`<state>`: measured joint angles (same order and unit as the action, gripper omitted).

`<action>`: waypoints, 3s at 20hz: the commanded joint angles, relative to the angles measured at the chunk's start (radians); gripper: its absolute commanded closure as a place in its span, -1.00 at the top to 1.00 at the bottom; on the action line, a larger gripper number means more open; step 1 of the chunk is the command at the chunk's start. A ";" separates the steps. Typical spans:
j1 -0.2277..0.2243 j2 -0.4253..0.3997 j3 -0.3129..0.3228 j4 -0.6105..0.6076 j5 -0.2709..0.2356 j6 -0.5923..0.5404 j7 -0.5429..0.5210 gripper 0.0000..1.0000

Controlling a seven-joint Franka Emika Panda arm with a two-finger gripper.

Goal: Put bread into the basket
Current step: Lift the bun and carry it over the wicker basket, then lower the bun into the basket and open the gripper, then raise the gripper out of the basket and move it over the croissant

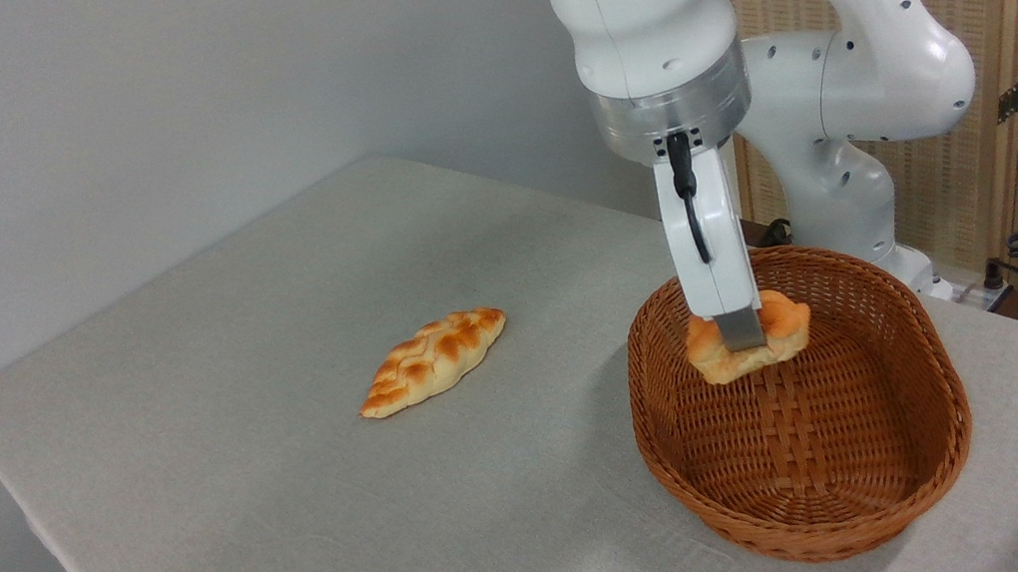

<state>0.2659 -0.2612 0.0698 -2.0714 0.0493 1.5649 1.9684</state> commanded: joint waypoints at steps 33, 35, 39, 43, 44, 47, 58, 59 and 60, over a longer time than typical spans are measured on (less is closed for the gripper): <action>-0.017 0.030 0.015 -0.059 0.070 0.204 0.021 1.00; -0.017 0.028 0.015 -0.043 0.066 0.198 0.015 1.00; -0.017 0.027 -0.010 0.075 0.009 0.106 -0.093 1.00; -0.017 0.039 -0.111 0.186 -0.073 0.046 -0.453 1.00; -0.017 0.040 -0.128 0.195 -0.115 0.046 -0.570 1.00; -0.019 0.085 -0.166 0.255 -0.184 0.052 -0.797 1.00; -0.020 0.263 -0.320 0.534 -0.172 0.037 -1.249 1.00; -0.020 0.263 -0.321 0.528 -0.172 0.027 -1.246 1.00; -0.025 0.260 -0.317 0.525 -0.170 0.023 -1.243 1.00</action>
<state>0.2432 -0.0144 -0.2540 -1.5712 -0.1183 1.6293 0.7326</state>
